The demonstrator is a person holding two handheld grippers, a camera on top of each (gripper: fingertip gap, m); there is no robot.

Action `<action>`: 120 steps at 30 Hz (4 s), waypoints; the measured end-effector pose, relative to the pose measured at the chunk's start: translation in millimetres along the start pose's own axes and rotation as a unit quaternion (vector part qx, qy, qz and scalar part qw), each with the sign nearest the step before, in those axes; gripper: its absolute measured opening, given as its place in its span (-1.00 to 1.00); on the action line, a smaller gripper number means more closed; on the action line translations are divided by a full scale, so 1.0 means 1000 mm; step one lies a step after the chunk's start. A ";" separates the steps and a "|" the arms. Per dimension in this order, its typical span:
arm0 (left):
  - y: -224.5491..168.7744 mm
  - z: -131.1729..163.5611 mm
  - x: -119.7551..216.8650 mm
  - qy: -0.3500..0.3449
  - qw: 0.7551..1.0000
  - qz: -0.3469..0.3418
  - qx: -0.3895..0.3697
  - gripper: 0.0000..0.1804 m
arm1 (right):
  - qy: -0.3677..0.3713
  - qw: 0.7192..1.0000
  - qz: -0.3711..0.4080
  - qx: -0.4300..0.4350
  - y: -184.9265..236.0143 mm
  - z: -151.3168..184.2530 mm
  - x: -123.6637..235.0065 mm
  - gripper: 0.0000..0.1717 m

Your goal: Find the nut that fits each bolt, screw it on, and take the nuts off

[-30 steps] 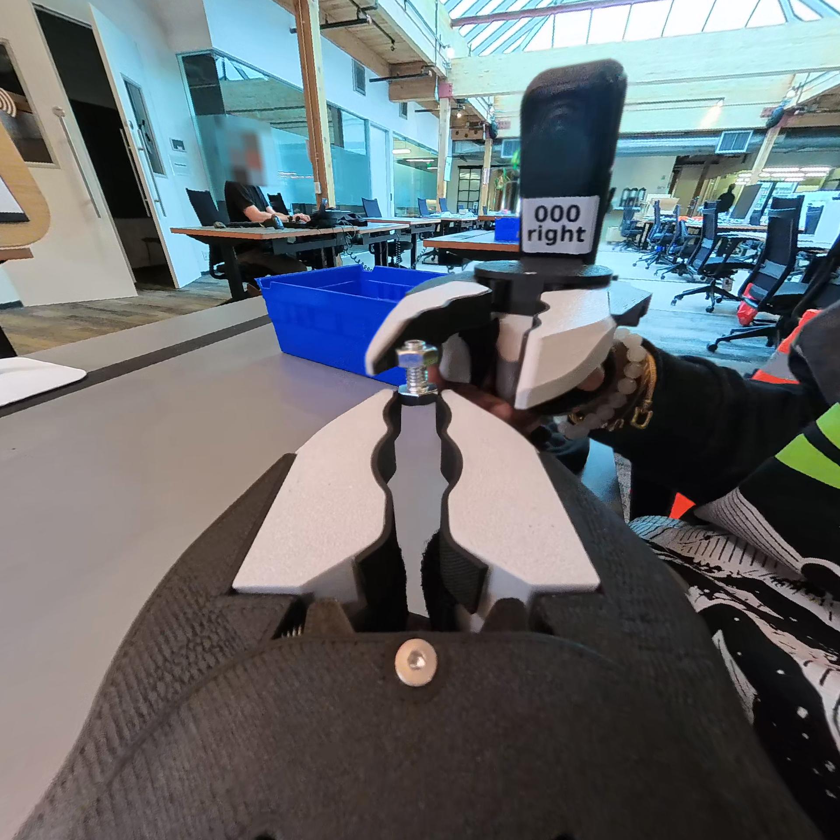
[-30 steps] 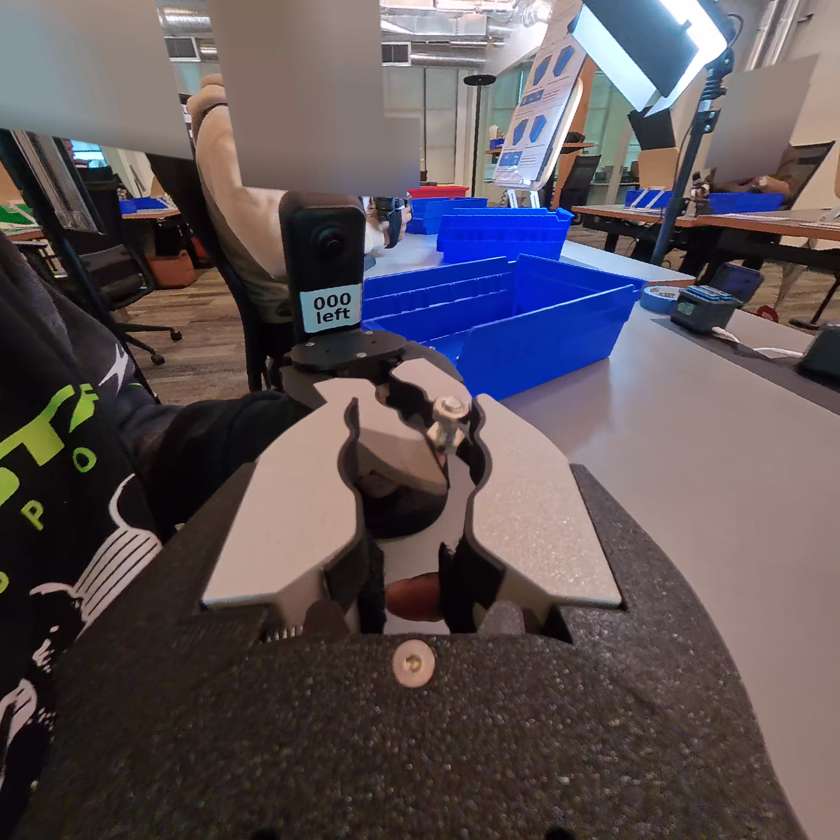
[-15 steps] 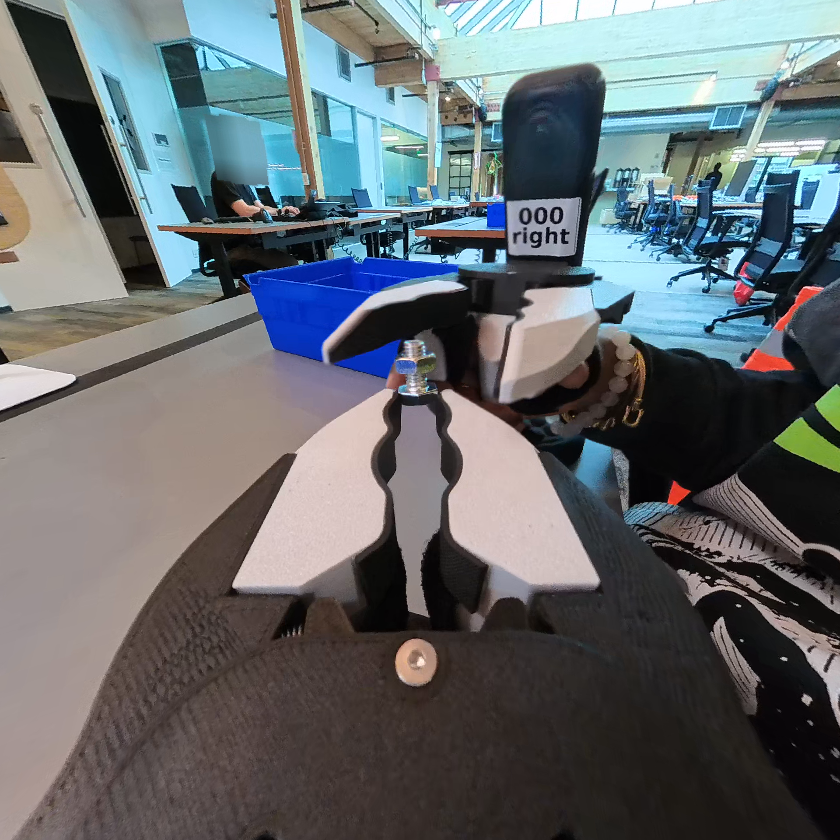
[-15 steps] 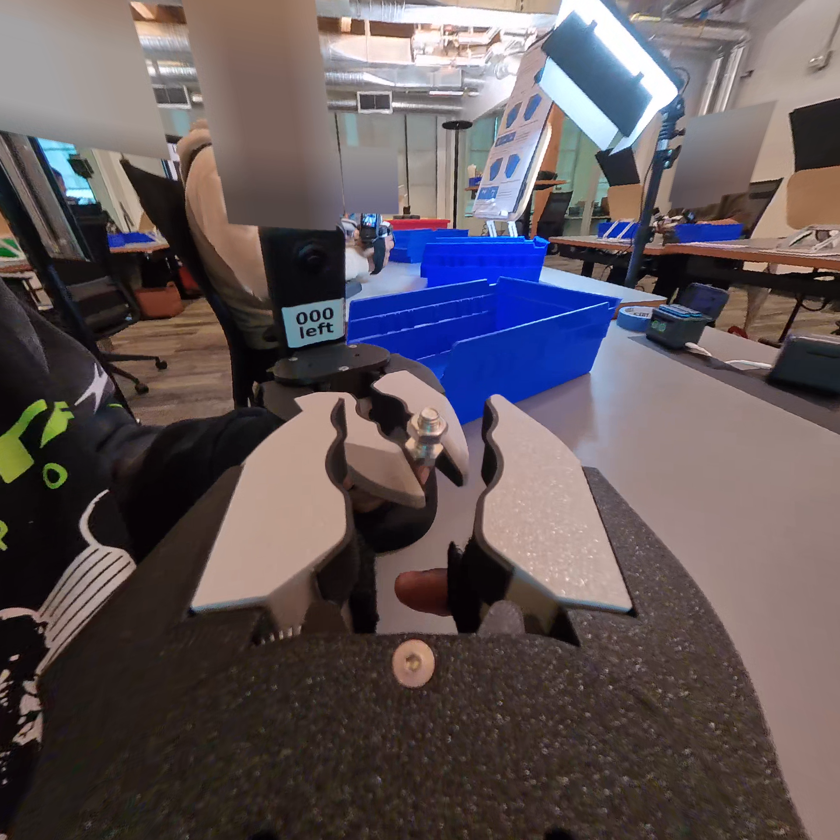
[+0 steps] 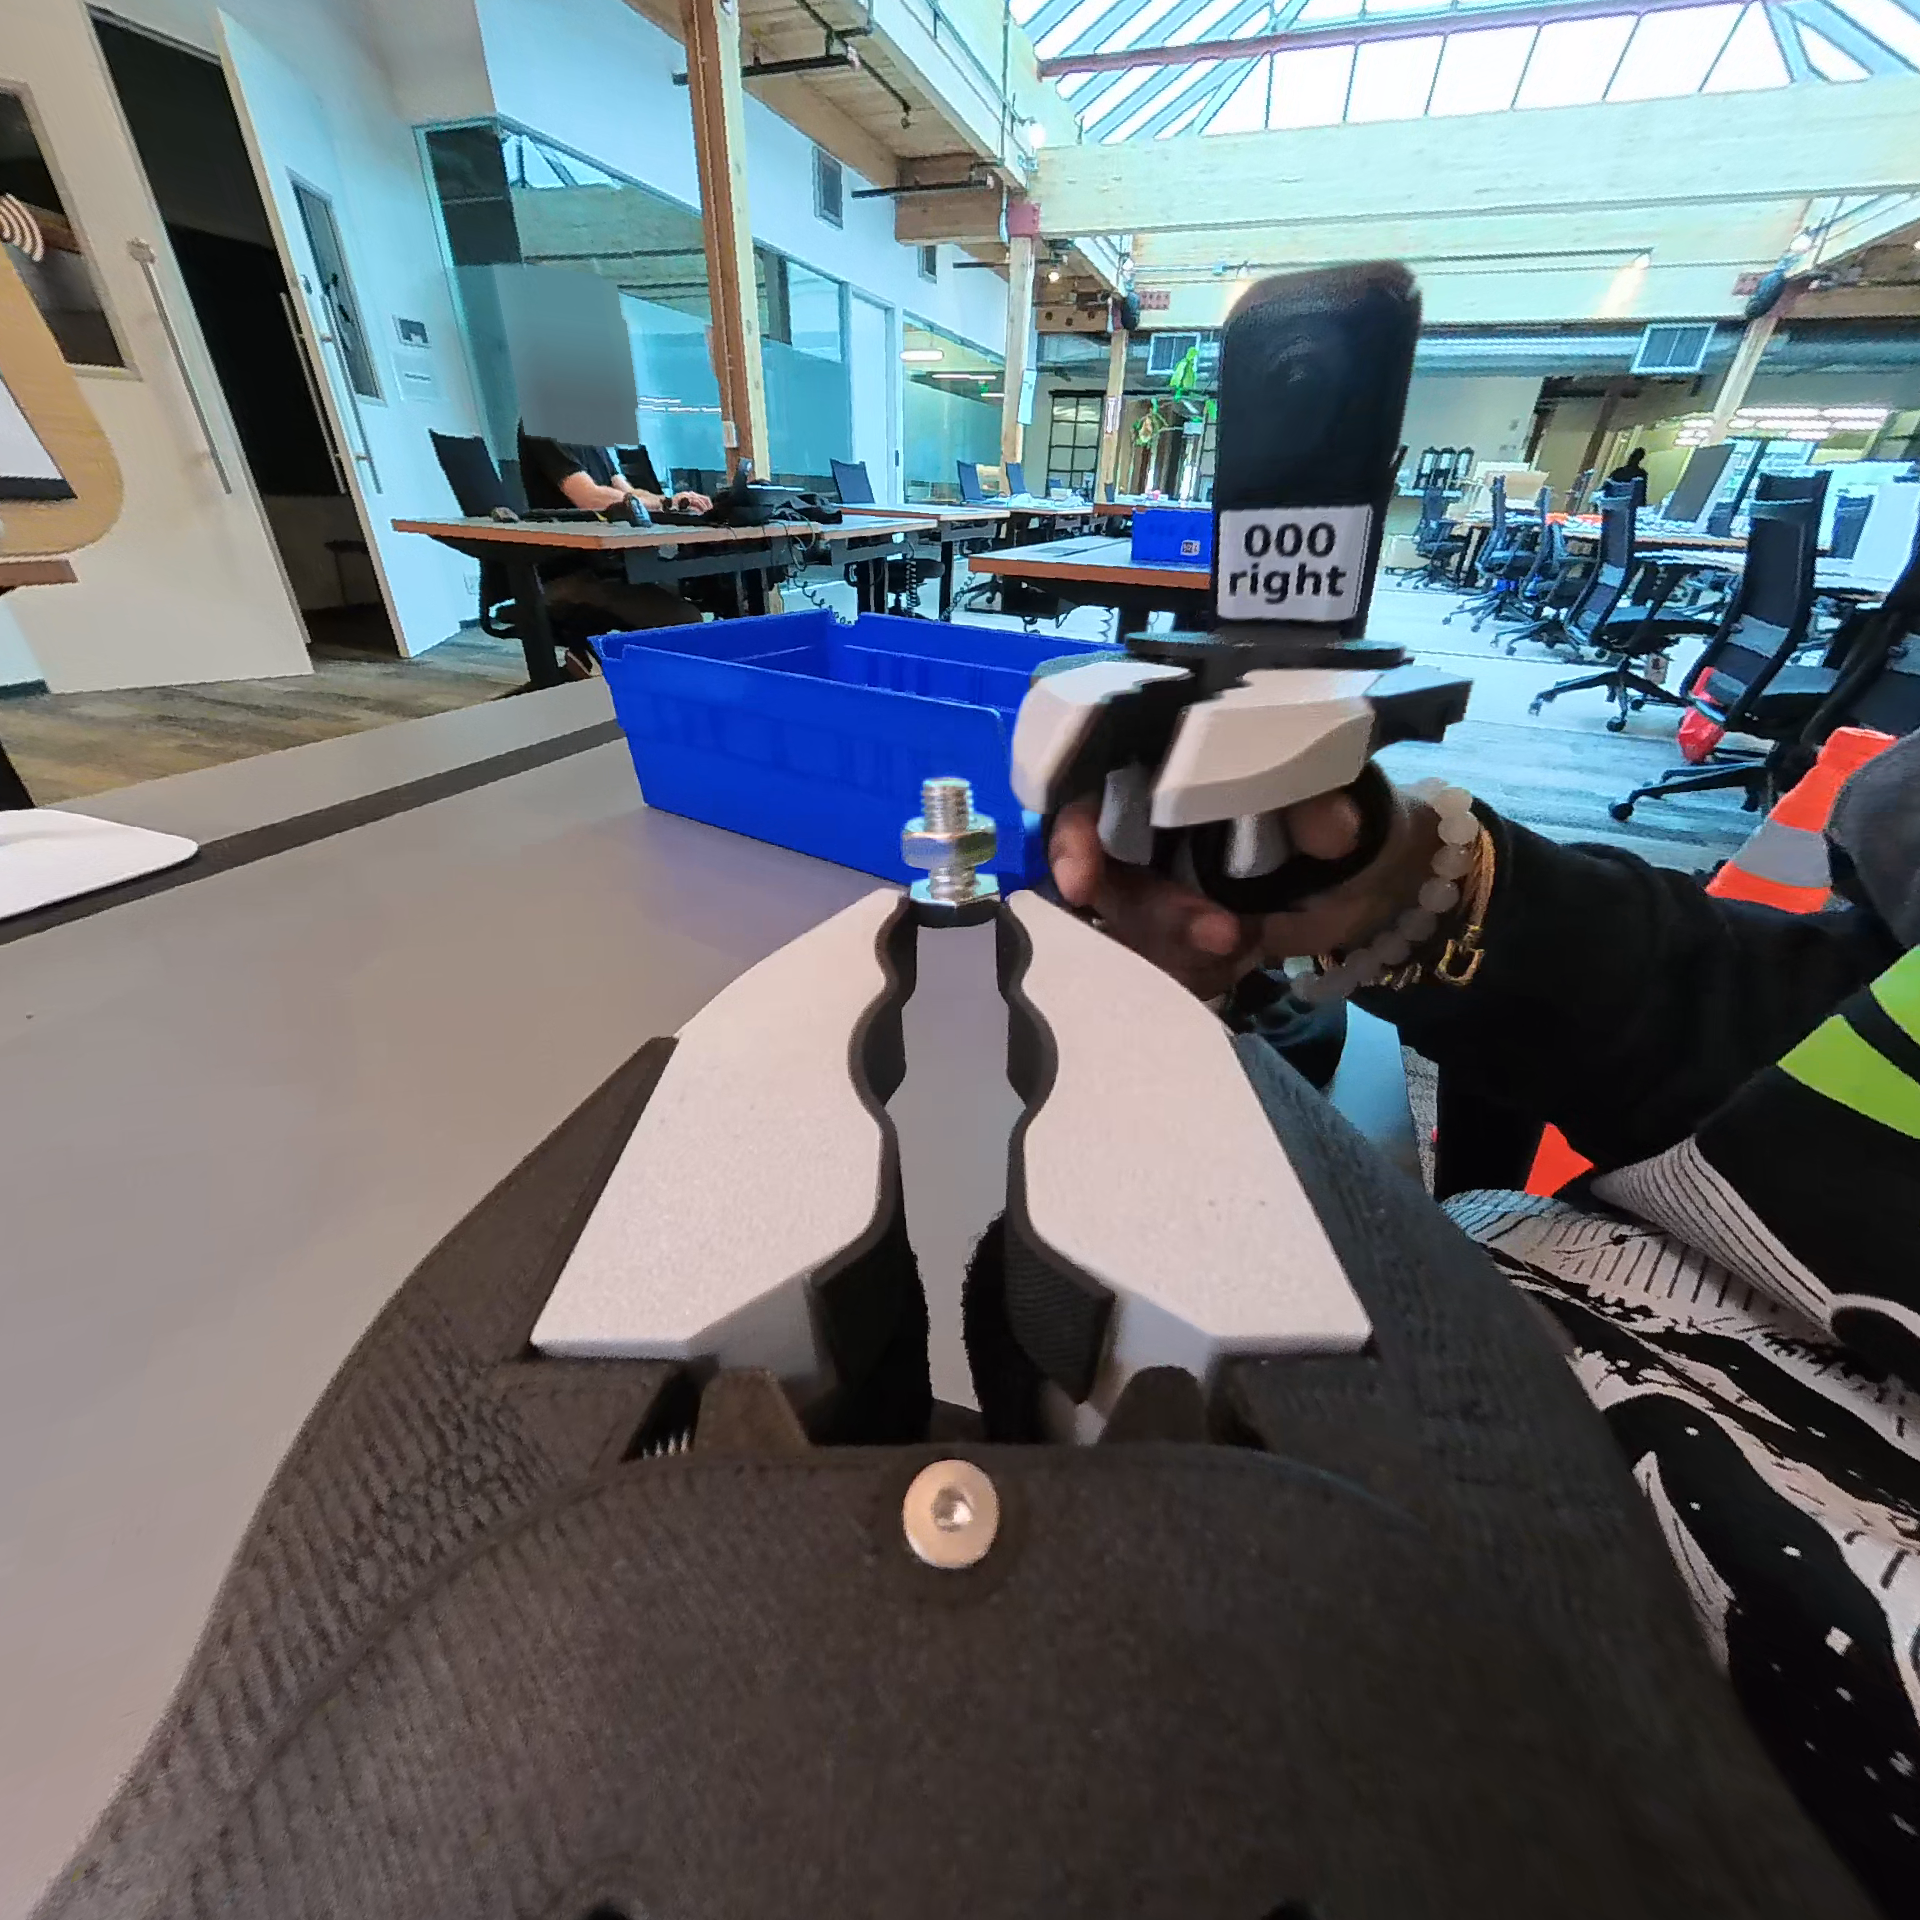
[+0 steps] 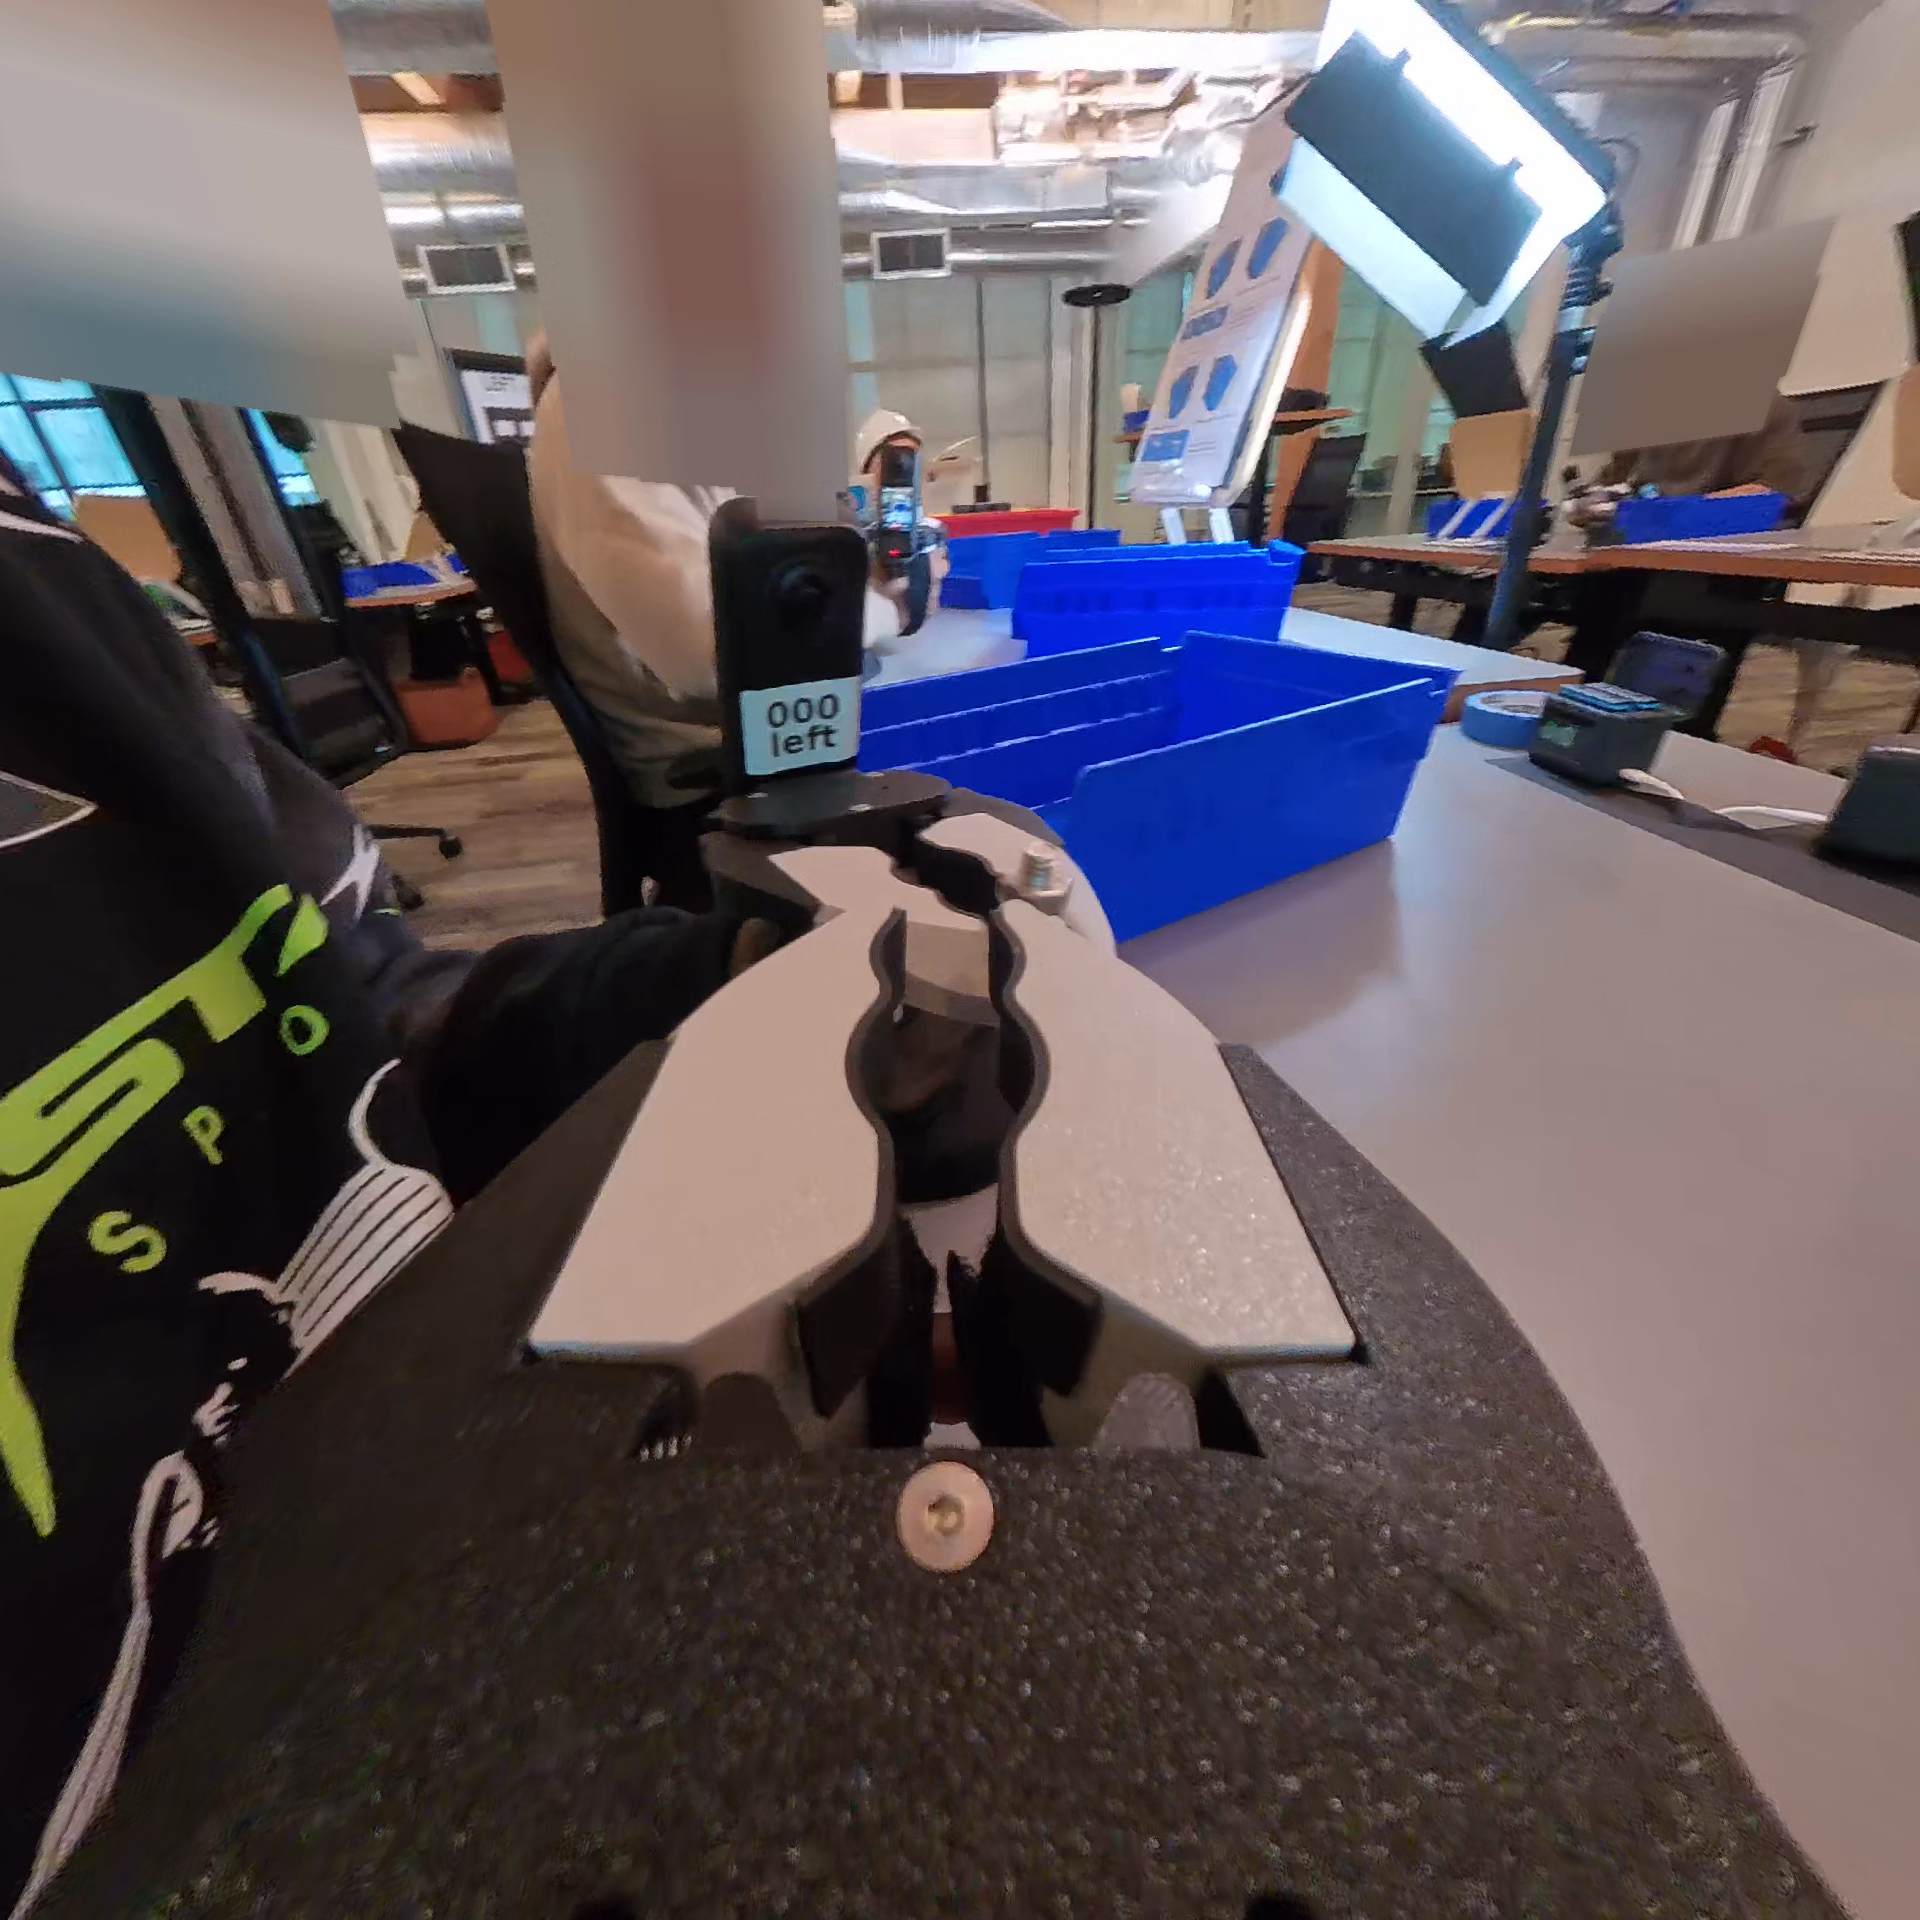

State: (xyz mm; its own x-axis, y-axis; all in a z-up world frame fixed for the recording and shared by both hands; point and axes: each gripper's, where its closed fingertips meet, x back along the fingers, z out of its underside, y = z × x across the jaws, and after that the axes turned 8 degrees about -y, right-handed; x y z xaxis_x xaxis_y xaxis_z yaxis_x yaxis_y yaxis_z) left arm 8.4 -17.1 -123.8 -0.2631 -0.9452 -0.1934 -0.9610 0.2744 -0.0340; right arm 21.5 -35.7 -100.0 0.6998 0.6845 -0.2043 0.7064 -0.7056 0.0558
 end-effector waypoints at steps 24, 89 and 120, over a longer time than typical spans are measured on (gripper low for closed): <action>0.001 0.000 0.000 0.001 1.000 -0.004 0.004 -0.84 | 0.037 0.998 0.021 0.044 -0.001 0.008 -0.010 -0.65; 0.042 -0.036 0.039 0.036 0.991 -0.127 0.003 -0.68 | 0.239 0.799 0.547 0.074 -0.204 -0.039 0.256 -0.66; 0.257 0.031 0.263 0.473 0.748 -0.451 0.118 -0.93 | 0.148 0.855 0.478 0.140 -0.125 -0.064 0.231 -0.65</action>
State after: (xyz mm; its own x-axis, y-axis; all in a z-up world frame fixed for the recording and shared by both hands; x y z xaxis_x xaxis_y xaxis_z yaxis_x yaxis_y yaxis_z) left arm -305.8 -190.1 -213.5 0.4333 -0.4359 0.7889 -0.7712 -0.6323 0.0742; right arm 101.7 221.7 -91.9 0.9685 -0.2411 0.0619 -0.2262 -0.9562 -0.1859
